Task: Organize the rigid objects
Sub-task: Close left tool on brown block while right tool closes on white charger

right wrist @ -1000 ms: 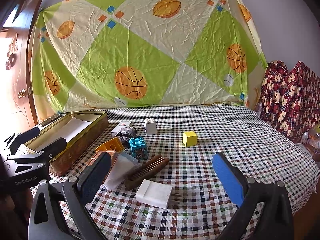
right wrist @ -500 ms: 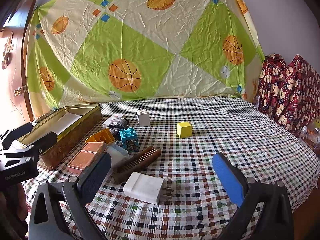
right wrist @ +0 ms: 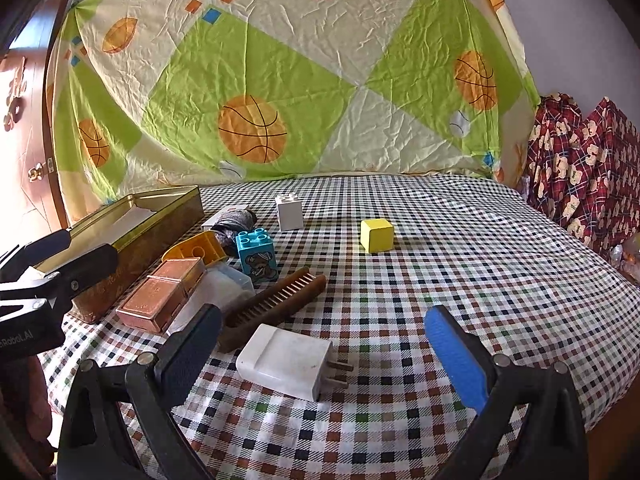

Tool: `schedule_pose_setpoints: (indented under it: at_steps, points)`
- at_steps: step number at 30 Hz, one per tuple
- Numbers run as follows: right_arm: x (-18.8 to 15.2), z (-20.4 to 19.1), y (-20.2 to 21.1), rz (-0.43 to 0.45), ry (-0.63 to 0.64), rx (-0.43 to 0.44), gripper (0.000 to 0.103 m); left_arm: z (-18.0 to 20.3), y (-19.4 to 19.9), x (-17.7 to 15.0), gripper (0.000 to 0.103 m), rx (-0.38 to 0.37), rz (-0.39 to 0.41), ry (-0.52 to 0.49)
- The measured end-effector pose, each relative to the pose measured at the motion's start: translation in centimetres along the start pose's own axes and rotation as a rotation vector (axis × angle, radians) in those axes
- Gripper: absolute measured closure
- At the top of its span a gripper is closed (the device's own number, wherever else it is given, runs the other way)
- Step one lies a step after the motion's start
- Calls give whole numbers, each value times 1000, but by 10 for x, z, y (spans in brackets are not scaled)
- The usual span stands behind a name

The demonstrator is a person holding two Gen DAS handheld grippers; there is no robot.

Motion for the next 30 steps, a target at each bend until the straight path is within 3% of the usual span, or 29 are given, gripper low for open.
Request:
schedule_pose_setpoints:
  at_steps: [6, 8, 10, 12, 13, 20, 24, 30]
  points:
    - [-10, -7, -14, -56, 30, 22, 1, 7, -16, 0, 0, -27, -54, -6]
    - [-16, -9, -21, -96, 44, 37, 7, 8, -20, 0, 0, -40, -78, -3]
    - [-20, -13, -26, -129, 53, 59, 24, 11, -24, 0, 1, -53, -95, -7]
    - [-20, -15, -25, -121, 73, 54, 33, 16, -29, -2, 1, -59, -127, -32]
    - [-20, -14, -25, -122, 72, 59, 34, 19, -32, -3, 1, -61, -144, -46]
    - [-15, -12, -24, -98, 82, 48, 34, 28, -43, -8, 29, -111, -214, -82]
    - [-4, -8, -23, -66, 86, 16, 34, 29, -49, -11, 56, -147, -253, -68]
    - [10, -6, -19, -23, 99, -3, 34, 24, -50, -12, 57, -174, -248, -34]
Point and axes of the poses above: each gripper's, at about its wrist camera, not at the fingertips, and y roughly against the way its jaws point, z to its right, x to its top, the point moved 4 cm from there along -y, roughly the way its jaws point, and after that the axes turned 6 degrees about -x, right-handed, at the moved point
